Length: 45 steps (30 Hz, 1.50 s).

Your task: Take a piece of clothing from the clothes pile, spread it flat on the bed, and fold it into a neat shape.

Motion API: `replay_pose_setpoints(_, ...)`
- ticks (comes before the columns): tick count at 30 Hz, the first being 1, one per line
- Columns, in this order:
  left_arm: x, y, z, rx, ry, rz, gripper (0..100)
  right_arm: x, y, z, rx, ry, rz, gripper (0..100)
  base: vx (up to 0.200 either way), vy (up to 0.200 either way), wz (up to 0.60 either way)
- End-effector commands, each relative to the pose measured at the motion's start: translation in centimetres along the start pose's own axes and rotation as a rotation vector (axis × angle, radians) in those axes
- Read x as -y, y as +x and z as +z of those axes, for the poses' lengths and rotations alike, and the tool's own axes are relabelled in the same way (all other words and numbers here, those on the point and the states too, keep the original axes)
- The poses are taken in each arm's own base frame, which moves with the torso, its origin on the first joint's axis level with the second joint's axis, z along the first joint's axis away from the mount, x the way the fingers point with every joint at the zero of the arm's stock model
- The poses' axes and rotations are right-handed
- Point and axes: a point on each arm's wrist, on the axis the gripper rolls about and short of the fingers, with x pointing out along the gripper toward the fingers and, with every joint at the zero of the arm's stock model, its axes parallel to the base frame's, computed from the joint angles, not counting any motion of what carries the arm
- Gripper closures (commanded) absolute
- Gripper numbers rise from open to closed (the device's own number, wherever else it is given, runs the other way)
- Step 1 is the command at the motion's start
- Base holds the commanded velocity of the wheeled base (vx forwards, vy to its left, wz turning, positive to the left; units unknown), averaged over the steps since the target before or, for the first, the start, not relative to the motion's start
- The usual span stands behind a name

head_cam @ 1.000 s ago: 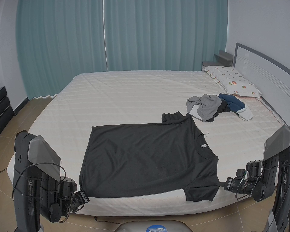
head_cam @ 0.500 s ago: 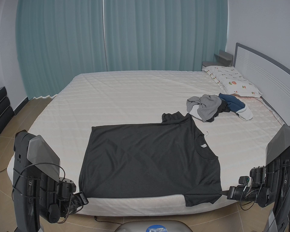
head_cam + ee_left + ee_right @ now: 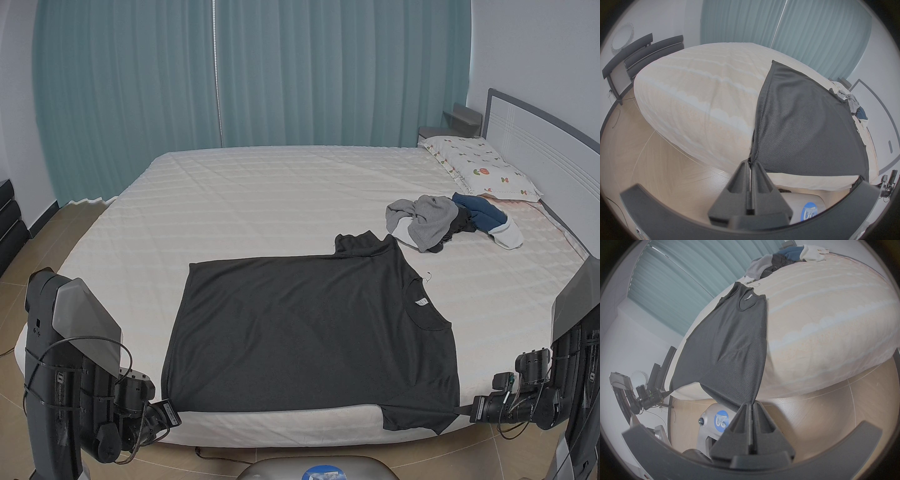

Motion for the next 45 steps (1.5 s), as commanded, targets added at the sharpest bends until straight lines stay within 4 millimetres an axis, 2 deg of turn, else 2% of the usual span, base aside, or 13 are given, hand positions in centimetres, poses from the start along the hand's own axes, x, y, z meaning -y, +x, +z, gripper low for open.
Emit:
replay_pose_setpoints(1,-0.1,-0.2,0.0,0.004,0.018,0.003,100,-0.2,-0.9,0.0,-0.001,-0.009,-0.007,100,0.000,0.000,0.00)
replay_pose_setpoints(11,-0.3,-0.2,0.0,0.019,0.033,0.031,100,-0.1,-1.2,-0.7,-0.069,-0.029,-0.027,100,0.000,0.000,0.00)
replay_pose_setpoints(22,-0.3,-0.4,-0.4,-0.010,0.056,0.066,100,-0.2,-1.8,-0.6,-0.071,-0.030,-0.048,100,0.000,0.000,0.00)
replay_pose_setpoints(39,-0.3,-1.9,-0.7,-0.093,0.097,0.106,100,-0.5,-3.0,-0.9,-0.119,-0.055,-0.088,100,0.000,0.000,0.00)
replay_pose_setpoints(45,-0.2,-2.8,-1.1,-0.140,0.129,0.115,100,-0.2,-4.0,-1.2,-0.154,-0.059,-0.107,100,0.000,0.000,0.00)
